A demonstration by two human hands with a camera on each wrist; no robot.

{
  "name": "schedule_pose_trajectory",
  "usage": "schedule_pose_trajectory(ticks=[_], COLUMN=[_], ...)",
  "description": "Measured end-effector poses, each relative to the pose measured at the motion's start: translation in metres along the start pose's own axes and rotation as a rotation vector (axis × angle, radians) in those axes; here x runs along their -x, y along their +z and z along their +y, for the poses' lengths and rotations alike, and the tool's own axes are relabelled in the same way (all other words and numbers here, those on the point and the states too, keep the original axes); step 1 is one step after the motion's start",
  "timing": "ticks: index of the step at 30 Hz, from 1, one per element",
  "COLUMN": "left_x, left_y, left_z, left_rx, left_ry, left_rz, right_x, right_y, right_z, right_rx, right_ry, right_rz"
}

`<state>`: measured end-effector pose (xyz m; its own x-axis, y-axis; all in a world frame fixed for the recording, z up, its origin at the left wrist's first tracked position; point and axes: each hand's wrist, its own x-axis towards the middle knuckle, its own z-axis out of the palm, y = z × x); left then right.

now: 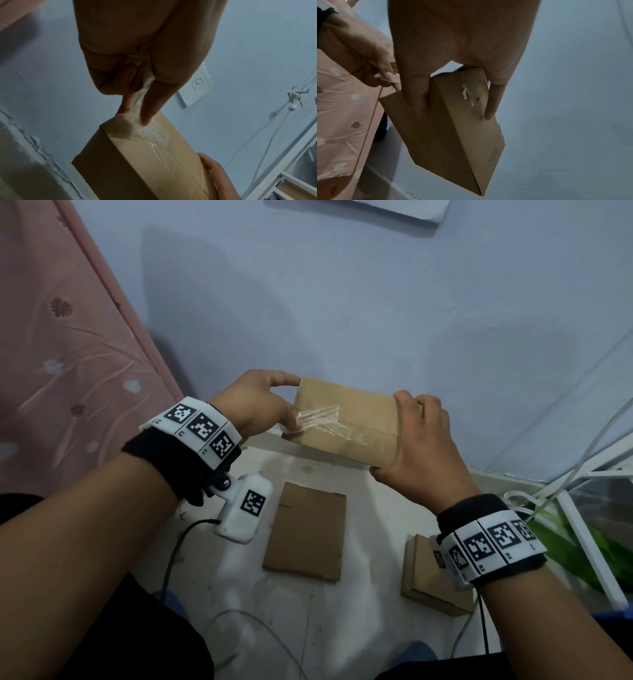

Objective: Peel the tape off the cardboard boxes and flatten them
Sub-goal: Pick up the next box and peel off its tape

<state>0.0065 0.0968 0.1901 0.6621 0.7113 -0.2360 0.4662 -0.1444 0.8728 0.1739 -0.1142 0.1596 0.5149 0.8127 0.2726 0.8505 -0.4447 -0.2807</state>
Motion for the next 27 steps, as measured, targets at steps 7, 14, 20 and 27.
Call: schedule_pose_trajectory(ticks=[7, 14, 20, 27], left_x=[0.004, 0.009, 0.007, 0.007], left_y=[-0.008, -0.012, 0.007, 0.006], left_z=[0.004, 0.013, 0.006, 0.01], left_rx=[0.04, 0.296, -0.026, 0.664], left_ry=[0.025, 0.046, -0.032, 0.156], left_rz=[-0.179, -0.248, -0.097, 0.16], right_x=[0.0, -0.003, -0.002, -0.001], right_y=[-0.012, -0.021, -0.006, 0.005], right_z=[0.012, 0.017, 0.015, 0.01], right_rx=[-0.072, -0.228, -0.151, 0.008], right_ry=[0.058, 0.19, 0.109, -0.005], right_rz=[-0.011, -0.051, -0.045, -0.013])
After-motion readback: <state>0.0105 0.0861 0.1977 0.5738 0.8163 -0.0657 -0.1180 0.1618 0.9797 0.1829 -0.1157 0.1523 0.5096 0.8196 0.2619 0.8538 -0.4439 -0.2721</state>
